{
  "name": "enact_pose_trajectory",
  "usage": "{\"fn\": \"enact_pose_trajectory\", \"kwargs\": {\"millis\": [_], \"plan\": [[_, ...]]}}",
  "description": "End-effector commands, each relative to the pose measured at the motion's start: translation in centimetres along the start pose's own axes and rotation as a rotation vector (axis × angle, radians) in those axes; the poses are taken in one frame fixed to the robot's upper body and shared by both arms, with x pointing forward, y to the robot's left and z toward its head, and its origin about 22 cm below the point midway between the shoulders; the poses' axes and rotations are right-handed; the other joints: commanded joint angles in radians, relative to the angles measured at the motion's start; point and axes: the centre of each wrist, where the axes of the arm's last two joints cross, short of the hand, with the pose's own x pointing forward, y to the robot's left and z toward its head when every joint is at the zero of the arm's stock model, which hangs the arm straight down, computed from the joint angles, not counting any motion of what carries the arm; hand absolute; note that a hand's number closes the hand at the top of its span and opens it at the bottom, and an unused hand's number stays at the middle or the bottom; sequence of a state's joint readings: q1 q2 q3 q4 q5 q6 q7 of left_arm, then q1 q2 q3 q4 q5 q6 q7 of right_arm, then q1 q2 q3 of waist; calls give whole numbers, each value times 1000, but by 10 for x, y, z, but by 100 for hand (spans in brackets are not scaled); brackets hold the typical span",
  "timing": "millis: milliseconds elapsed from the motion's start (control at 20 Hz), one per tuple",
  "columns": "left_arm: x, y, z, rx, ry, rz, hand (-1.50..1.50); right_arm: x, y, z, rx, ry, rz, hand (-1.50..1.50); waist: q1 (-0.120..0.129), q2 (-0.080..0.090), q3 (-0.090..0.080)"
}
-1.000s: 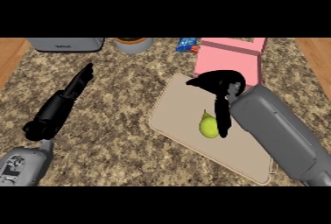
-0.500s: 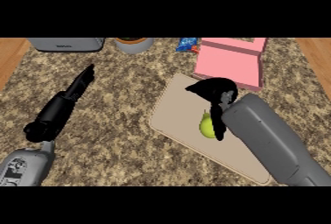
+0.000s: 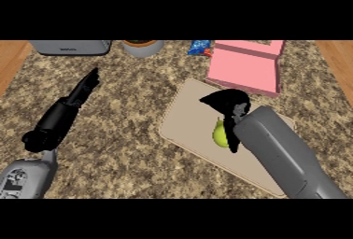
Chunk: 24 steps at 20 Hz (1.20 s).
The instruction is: Pick the pear from the tray and place it in the cardboard box
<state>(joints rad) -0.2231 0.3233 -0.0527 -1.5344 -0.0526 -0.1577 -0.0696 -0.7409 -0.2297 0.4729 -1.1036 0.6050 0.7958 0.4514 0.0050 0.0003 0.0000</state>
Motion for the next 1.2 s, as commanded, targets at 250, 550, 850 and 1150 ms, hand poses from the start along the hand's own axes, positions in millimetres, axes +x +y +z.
{"fn": "enact_pose_trajectory", "kwargs": {"millis": [250,550,850,1150], "plan": [[-6,-13,-7,-4,-4,-10,0,-3,24,-14,18,-8,-8,-150,-4,0,0],[2,-4,3,2,-5,-10,0,-7,17,-26,34,60,24,-150,1,0,0],[-11,0,5,4,-3,-1,0,-24,57,-37,65,32,-10,-150,-3,0,0],[-7,-5,-3,-6,-18,12,0,-12,62,-52,-5,-106,46,150,5,4,0]]}}
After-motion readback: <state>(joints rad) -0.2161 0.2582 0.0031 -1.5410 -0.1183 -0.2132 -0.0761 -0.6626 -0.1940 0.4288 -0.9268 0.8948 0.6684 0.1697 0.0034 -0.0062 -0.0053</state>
